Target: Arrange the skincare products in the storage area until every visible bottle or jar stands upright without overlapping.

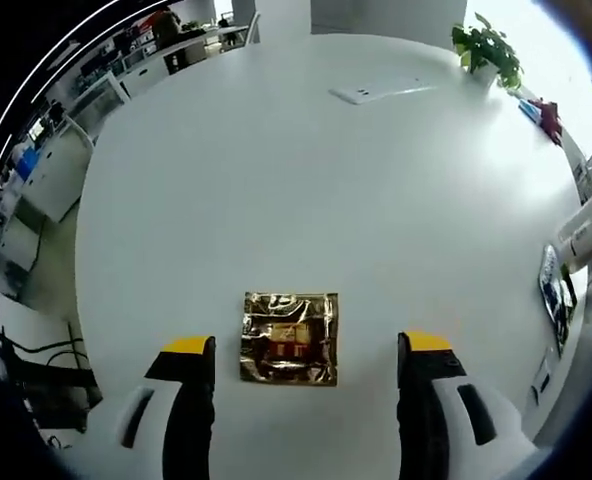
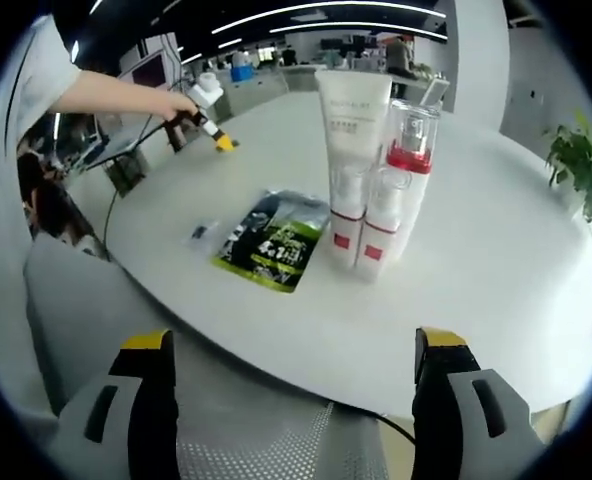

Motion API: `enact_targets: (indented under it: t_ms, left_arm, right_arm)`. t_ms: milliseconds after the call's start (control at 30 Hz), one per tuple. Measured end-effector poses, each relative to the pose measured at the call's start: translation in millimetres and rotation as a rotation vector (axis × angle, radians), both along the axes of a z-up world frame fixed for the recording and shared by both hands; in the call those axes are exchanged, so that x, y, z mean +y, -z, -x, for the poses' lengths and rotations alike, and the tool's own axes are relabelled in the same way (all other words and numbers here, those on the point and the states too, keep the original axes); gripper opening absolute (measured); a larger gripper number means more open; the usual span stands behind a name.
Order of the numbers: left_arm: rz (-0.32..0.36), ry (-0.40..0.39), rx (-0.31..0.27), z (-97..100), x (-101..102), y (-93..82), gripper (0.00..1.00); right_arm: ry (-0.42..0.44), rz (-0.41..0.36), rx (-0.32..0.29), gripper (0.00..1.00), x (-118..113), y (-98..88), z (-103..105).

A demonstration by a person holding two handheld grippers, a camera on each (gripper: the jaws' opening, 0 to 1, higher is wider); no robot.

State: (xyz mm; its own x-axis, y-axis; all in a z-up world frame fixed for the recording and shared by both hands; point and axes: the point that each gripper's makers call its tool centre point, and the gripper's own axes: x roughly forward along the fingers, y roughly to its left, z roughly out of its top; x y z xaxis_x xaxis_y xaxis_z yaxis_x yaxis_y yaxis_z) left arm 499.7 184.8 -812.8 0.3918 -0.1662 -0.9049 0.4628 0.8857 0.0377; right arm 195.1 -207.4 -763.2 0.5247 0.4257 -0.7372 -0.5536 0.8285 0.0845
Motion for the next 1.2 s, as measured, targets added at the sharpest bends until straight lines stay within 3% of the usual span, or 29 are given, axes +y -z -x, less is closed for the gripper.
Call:
enact_targets:
  t_ms: [200,400,467,667,767,1000,1200]
  left_arm:
    - [-0.042,0.021,0.047,-5.1,12.3,8.5,0.59]
    - [-0.024,0.011,0.067,-18.9,27.3,20.2,0.59]
    - [-0.013,0.017,0.076,-10.0,17.2,15.3,0.57]
    - [-0.022,0.033,0.078,-13.7,21.4,20.0,0.54]
    - [-0.016,0.055,0.073,-12.3,18.5,18.3,0.40]
    - [-0.053,0.102,0.071,-8.9,17.7,17.1,0.39]
    - [-0.052,0.165,0.046,9.5,-16.5,-9.0,0.39]
  right_arm:
    - [0.006,0.000,0.002,0.99,-0.3,0.2,-0.5]
    - [0.007,0.002,0.004,0.99,-0.7,0.9,-0.6]
    - [0.009,0.003,0.004,0.99,-0.9,1.0,-0.9]
    - [0.010,0.003,0.005,0.99,-0.9,1.2,-1.1]
    - [0.010,0.004,0.004,0.99,-0.8,1.1,-1.3]
    - [0.015,0.002,-0.002,0.99,-1.0,0.2,-2.1]
    - [0.016,-0.002,-0.009,0.99,-0.6,-1.2,-3.0]
